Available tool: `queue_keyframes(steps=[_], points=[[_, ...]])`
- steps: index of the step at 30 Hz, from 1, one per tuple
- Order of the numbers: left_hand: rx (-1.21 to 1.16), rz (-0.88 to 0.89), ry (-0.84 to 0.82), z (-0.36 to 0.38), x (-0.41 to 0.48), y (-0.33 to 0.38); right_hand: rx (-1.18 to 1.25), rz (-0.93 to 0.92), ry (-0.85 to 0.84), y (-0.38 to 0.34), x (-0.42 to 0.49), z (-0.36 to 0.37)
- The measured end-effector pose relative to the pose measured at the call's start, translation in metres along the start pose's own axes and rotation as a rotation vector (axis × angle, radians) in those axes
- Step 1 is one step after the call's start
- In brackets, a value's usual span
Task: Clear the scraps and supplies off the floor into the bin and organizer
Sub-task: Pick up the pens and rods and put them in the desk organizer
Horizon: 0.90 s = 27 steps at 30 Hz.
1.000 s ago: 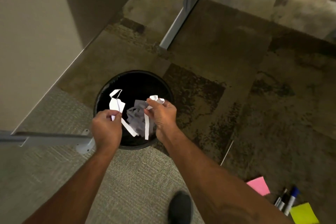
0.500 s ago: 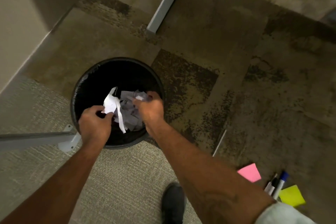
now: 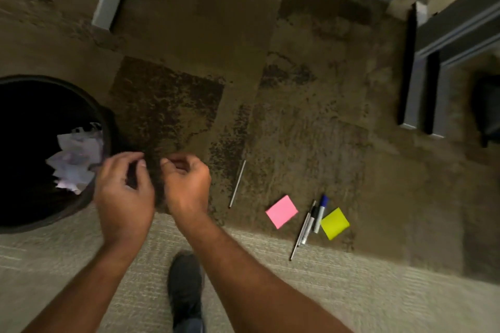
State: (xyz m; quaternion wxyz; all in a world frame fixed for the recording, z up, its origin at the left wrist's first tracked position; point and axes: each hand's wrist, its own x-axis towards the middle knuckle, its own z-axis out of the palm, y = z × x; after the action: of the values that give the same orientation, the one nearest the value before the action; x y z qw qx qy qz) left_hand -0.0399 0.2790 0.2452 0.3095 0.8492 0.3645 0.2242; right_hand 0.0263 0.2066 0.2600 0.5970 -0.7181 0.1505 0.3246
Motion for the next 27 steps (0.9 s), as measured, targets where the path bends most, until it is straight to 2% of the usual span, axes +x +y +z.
queue_keyframes(steps=[3, 8, 11, 13, 18, 22, 24, 27], points=[[0.042, -0.051, -0.188, 0.049, -0.049, 0.023, -0.049, 0.061, 0.143, 0.038, 0.013, -0.087], [0.148, -0.348, -0.474, 0.139, -0.116, 0.007, -0.218, 0.227, 0.439, 0.135, 0.048, -0.247], [0.219, -0.406, -0.509, 0.178, -0.136, -0.014, -0.319, 0.327, 0.595, 0.190, 0.062, -0.322], [0.256, -0.410, -0.497, 0.203, -0.141, -0.026, -0.345, 0.357, 0.629, 0.218, 0.073, -0.353], [0.285, -0.319, -0.537, 0.261, -0.139, -0.046, -0.398, 0.352, 0.586, 0.268, 0.102, -0.370], [0.269, -0.353, -0.511, 0.299, -0.137, -0.047, -0.410, 0.323, 0.586, 0.290, 0.119, -0.365], [0.298, -0.338, -0.548, 0.313, -0.139, -0.046, -0.510, 0.286, 0.579, 0.295, 0.125, -0.363], [0.329, -0.262, -0.520, 0.323, -0.139, -0.049, -0.655, 0.239, 0.568, 0.301, 0.131, -0.356]])
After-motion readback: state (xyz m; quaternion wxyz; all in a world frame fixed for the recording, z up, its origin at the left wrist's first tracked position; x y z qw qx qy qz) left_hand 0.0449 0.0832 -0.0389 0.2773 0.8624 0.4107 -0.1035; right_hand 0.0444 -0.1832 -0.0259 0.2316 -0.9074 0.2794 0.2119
